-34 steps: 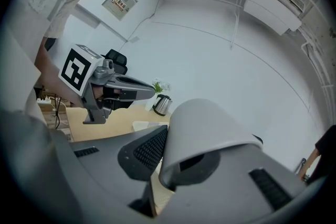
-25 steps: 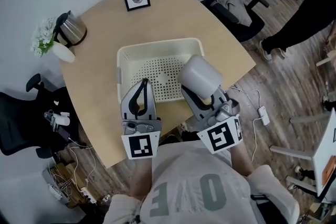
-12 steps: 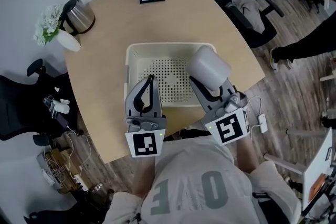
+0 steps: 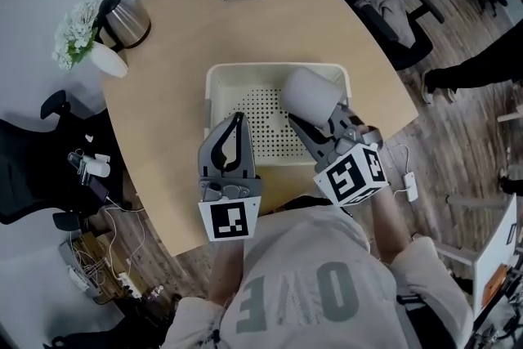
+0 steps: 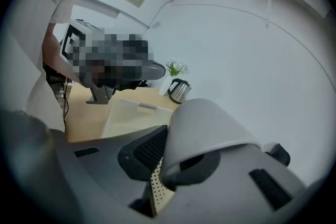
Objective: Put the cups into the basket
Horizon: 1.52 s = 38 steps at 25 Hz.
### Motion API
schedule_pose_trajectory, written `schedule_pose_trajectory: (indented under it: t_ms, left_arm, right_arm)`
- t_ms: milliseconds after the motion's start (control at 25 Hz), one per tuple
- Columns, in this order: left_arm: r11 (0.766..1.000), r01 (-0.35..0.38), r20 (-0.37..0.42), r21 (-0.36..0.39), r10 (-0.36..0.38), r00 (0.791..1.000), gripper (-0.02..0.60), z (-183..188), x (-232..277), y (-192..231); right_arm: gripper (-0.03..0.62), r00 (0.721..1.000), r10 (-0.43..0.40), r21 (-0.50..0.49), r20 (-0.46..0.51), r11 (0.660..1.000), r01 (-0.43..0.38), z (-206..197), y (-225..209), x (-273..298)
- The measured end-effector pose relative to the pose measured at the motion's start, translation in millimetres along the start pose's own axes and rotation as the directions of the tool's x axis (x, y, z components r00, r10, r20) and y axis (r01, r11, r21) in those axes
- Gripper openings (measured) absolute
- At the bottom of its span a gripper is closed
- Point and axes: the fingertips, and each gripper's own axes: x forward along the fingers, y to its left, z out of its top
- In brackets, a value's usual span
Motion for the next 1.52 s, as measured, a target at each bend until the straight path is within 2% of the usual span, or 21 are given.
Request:
schedule_pose_trajectory:
  t_ms: [80,200,240,320,440,600,720,880,1080,1160,1320,1440,1520]
  left_arm:
    - [1.0,0.011,-0.013,0.029,-0.011,1.0,0.008,-3.9,0.3,1.3]
    - [0.987,0.044,-0.05,0.157,-0.037,0.998,0.008,-11.3,1.9,0.4]
    - [0.983,0.048,-0.053,0.179,-0.04,0.998,0.008,-12.3,1.8,0.5]
    - [0.984,0.042,-0.053,0.174,-0.033,0.998,0.008,-14.6,0.1,3.4]
    - [0.988,0.021,-0.052,0.153,-0.013,0.999,0.008,-19.6,-3.0,10.5]
    - [0.99,-0.006,-0.048,0.139,0.013,0.999,0.008,-24.8,-3.7,20.1]
    - [0.989,-0.025,-0.053,0.143,0.033,0.998,0.008,-29.1,-6.3,24.9]
    - [0.995,-0.043,-0.062,0.085,0.048,0.997,0.008,-35.4,-12.2,30.7]
    - [0.992,-0.052,-0.056,0.114,0.059,0.997,0.008,-34.4,-15.5,36.0]
    - [0.992,-0.057,-0.058,0.11,0.064,0.996,0.008,-36.1,-16.8,38.4]
    - [0.993,-0.059,-0.063,0.1,0.066,0.996,0.008,-38.4,-16.0,41.2]
    - [0.994,-0.058,-0.062,0.095,0.064,0.996,0.008,-38.2,-15.5,41.9]
    - [0.994,-0.055,-0.06,0.09,0.061,0.996,0.008,-38.6,-15.2,42.9]
  right_arm:
    - [0.032,0.999,0.028,-0.023,-0.03,0.999,-0.028,-4.0,2.8,10.5]
    - [0.032,0.994,0.058,-0.089,-0.091,0.994,-0.066,-19.2,10.8,30.1]
    - [0.034,0.99,0.081,-0.11,-0.119,0.989,-0.094,-25.3,15.8,35.8]
    - [0.034,0.973,0.15,-0.132,-0.173,0.976,-0.174,-36.1,27.7,46.6]
    - [0.034,0.935,0.255,-0.143,-0.247,0.945,-0.295,-49.7,43.1,63.1]
    - [0.034,0.886,0.317,-0.173,-0.338,0.905,-0.389,-66.1,50.1,79.8]
    - [0.032,0.837,0.365,-0.166,-0.406,0.872,-0.461,-78.1,57.2,88.0]
    - [0.034,0.755,0.422,-0.157,-0.502,0.814,-0.559,-100.7,72.7,99.5]
    - [0.034,0.664,0.472,-0.129,-0.579,0.752,-0.646,-119.7,94.3,110.0]
    - [0.034,0.62,0.468,-0.139,-0.629,0.718,-0.682,-131.2,101.6,113.9]
    - [0.034,0.543,0.383,-0.213,-0.747,0.636,-0.742,-160.5,106.1,121.2]
    - [0.034,0.499,0.38,-0.194,-0.779,0.611,-0.767,-171.0,112.1,121.6]
    - [0.034,0.484,0.373,-0.194,-0.792,0.597,-0.778,-174.9,115.7,121.1]
